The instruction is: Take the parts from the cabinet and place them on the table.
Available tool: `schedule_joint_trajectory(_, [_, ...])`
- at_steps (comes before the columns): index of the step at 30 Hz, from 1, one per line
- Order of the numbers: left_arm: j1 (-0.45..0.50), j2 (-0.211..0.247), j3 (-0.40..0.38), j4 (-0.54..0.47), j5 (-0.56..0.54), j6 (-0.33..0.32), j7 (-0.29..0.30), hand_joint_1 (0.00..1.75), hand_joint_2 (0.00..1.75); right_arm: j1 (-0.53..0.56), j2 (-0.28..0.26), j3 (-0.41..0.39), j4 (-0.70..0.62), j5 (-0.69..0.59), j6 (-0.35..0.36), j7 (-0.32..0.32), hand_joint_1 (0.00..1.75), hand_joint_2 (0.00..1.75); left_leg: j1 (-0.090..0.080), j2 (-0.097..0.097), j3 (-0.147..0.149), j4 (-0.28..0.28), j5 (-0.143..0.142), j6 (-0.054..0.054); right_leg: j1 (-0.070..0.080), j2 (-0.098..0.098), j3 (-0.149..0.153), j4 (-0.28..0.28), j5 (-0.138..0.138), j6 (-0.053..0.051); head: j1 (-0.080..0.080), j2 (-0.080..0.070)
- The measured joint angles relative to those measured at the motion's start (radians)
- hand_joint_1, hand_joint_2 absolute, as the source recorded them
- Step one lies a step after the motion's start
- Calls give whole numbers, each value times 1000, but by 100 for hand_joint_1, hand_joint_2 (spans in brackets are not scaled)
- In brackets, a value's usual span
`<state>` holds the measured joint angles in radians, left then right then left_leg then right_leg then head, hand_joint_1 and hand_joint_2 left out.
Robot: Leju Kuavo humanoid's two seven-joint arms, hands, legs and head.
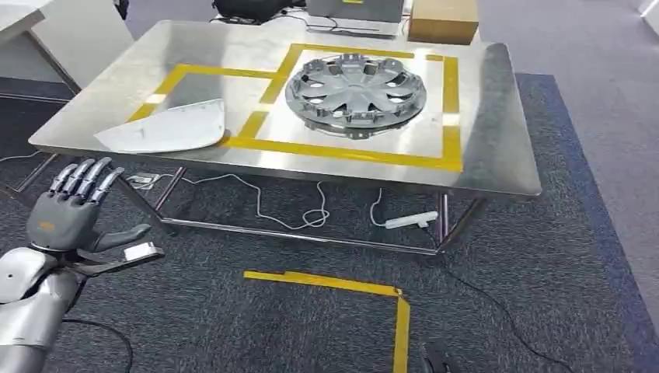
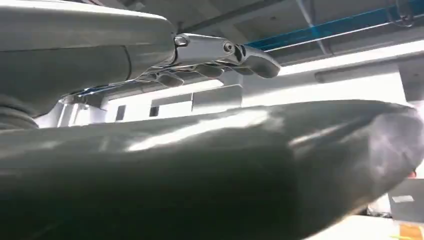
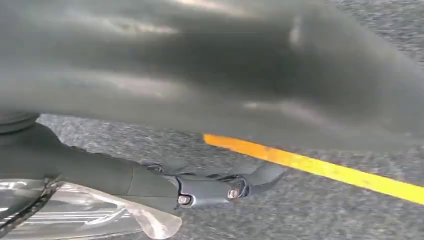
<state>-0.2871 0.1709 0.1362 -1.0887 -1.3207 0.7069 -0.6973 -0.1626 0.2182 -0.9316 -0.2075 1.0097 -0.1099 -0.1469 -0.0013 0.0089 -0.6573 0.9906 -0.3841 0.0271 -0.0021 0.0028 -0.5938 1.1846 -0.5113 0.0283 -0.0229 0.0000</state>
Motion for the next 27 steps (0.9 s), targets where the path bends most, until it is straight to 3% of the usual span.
schedule_joint_trajectory(2, [16, -2, 5, -22, 6, 1, 0, 0, 0, -5, -2, 7, 0, 2, 2, 0, 0, 0, -5, -1, -14, 7, 16, -10, 3, 1, 166, -203, -54, -5, 2, 0])
schedule_joint_trajectory(3, [24, -3, 8, -34, 14, 1, 0, 0, 0, -8, -2, 8, 0, 3, 3, 0, 0, 0, -5, 0, -15, 8, 30, -15, 3, 1, 174, -230, -68, -12, -3, 0])
schedule_joint_trajectory(4, [31, -5, 10, -39, 19, 1, 0, 0, 0, -8, -2, 8, 0, 5, 4, 0, 0, 0, -2, 1, -13, 4, 39, -19, 7, 3, 159, -227, -62, -14, 2, 0])
schedule_joint_trajectory(6, [62, -11, 20, -57, 32, 1, 0, 0, 0, -4, -3, 10, 0, 10, 9, 13, 0, 0, 0, 1, -13, 0, 56, -33, 8, 1, 148, -226, -48, -31, 3, 0])
schedule_joint_trajectory(7, [88, -13, 28, -70, 40, 1, 0, 0, 0, -1, -4, 11, 0, 18, 13, 16, 0, 0, 4, -2, -22, 11, 24, -37, 3, -5, 139, -227, -34, -44, 3, 0])
schedule_joint_trajectory(8, [112, -15, 38, -80, 46, 1, 0, 0, 0, 0, -6, 11, 0, 29, 14, 16, 0, 0, 5, -4, -31, 50, -40, -43, 4, -4, 125, -227, -23, -55, -1, 0])
schedule_joint_trajectory(10, [159, -29, 57, -98, 63, 1, 0, 0, 0, 8, -8, 10, 0, 46, 13, 16, 0, 0, 8, -4, -63, 208, -171, -52, 7, -4, 106, -226, 3, -56, -6, 0])
schedule_joint_trajectory(11, [179, -36, 63, -109, 74, 1, 0, 0, 0, 11, -11, 10, 0, 50, 8, 15, 0, 0, 8, -4, -73, 278, -199, -54, 9, -5, 91, -224, 16, -56, -7, 0])
schedule_joint_trajectory(12, [203, -49, 70, -117, 87, 1, 0, 0, 0, 16, -12, 10, 0, 50, 2, 14, 0, 0, 8, -4, -72, 323, -194, -53, 10, -5, 73, -221, 27, -55, -6, 0])
schedule_joint_trajectory(13, [228, -64, 83, -126, 112, 1, 0, 0, 0, 20, -14, 10, 0, 50, -5, 11, 0, 0, 8, -4, -49, 322, -166, -52, 11, -6, 55, -217, 37, -54, -6, 0])
schedule_joint_trajectory(14, [248, -84, 100, -129, 141, 1, 0, 0, 0, 25, -16, 10, 0, 46, -10, 10, 0, 0, 8, -4, -11, 281, -133, -50, 12, -6, 38, -212, 44, -52, -7, 0])
schedule_joint_trajectory(15, [265, -107, 122, -129, 180, 0, 0, 0, 0, 30, -17, 9, 0, 41, -14, 8, 0, 0, 8, -4, 48, 202, -106, -45, 12, -5, 23, -206, 50, -49, -6, 0])
schedule_joint_trajectory(16, [279, -133, 144, -128, 238, 1, 0, 0, 0, 34, -18, 7, 0, 35, -19, 2, 0, 0, 8, -5, 122, 99, -103, -39, 12, -5, 12, -198, 56, -46, -7, 0])
schedule_joint_trajectory(17, [286, -145, 161, -125, 281, 1, 0, 0, 0, 38, -18, 4, 0, 29, -22, -5, 0, 0, 4, -5, 172, 19, -135, -32, 16, -4, 2, -191, 59, -41, -6, 0])
schedule_joint_trajectory(18, [290, -160, 180, -114, 314, 1, 0, 0, 0, 43, -18, 3, 0, 27, -23, -9, 0, 0, 2, -5, 183, -8, -142, -27, 15, -6, -1, -189, 65, -34, -4, 0])
schedule_joint_trajectory(21, [302, -204, 255, -32, 357, 0, 0, 0, 0, 53, -18, -6, 0, 22, -27, -12, 0, 0, -9, -5, 173, -11, -123, -6, 7, -7, -3, -191, 84, -14, -5, 0])
schedule_joint_trajectory(22, [305, -218, 271, -17, 358, 0, 0, 0, 0, 58, -20, -10, 0, 21, -28, -13, 0, 0, -1, 4, 162, -20, -107, 3, 5, -4, -9, -180, 68, -10, -8, 0])
schedule_joint_trajectory(23, [305, -225, 282, -6, 358, 0, 0, 0, 0, 61, -21, -13, 0, 21, -28, -13, 0, 0, -2, 1, 150, -20, -96, 8, 5, -3, -26, -156, 18, -3, -3, 0])
schedule_joint_trajectory(24, [305, -233, 290, 7, 359, 0, 0, 0, 0, 63, -22, -14, 0, 20, -28, -14, 0, 0, -1, 0, 135, -20, -88, 17, 3, -3, -49, -95, -46, 2, 3, 0])
schedule_joint_trajectory(25, [308, -240, 300, 19, 363, 0, -1, 0, 0, 62, -23, -15, 0, 20, -29, -15, 0, 0, -2, -1, 119, -20, -78, 17, 1, -3, -72, -16, -99, 7, 2, 0])
schedule_joint_trajectory(26, [309, -245, 308, 32, 372, 0, -1, 0, 0, 62, -24, -15, 0, 20, -29, -14, 0, 0, -2, 0, 102, -20, -66, 17, 1, -4, -94, 62, -133, 11, 2, 0])
schedule_joint_trajectory(27, [298, -247, 322, 73, 366, 0, -1, 0, 0, 63, -25, -19, 0, 20, -31, -7, 0, 0, -2, 1, 87, -20, -55, 16, 0, -4, -103, 115, -132, 13, 3, 0])
